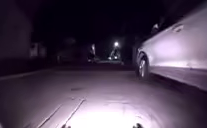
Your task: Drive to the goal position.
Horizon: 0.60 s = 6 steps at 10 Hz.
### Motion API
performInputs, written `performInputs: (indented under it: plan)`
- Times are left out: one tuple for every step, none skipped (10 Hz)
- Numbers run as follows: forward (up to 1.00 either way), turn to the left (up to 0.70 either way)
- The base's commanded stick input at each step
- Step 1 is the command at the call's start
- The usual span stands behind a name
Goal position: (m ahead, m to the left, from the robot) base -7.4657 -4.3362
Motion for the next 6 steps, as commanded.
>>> performInputs:
  plan:
    - [0.45,0.00]
    - [0.45,0.00]
    - [0.45,0.00]
    - [0.45,0.00]
    - [0.45,0.00]
    - [0.45,0.00]
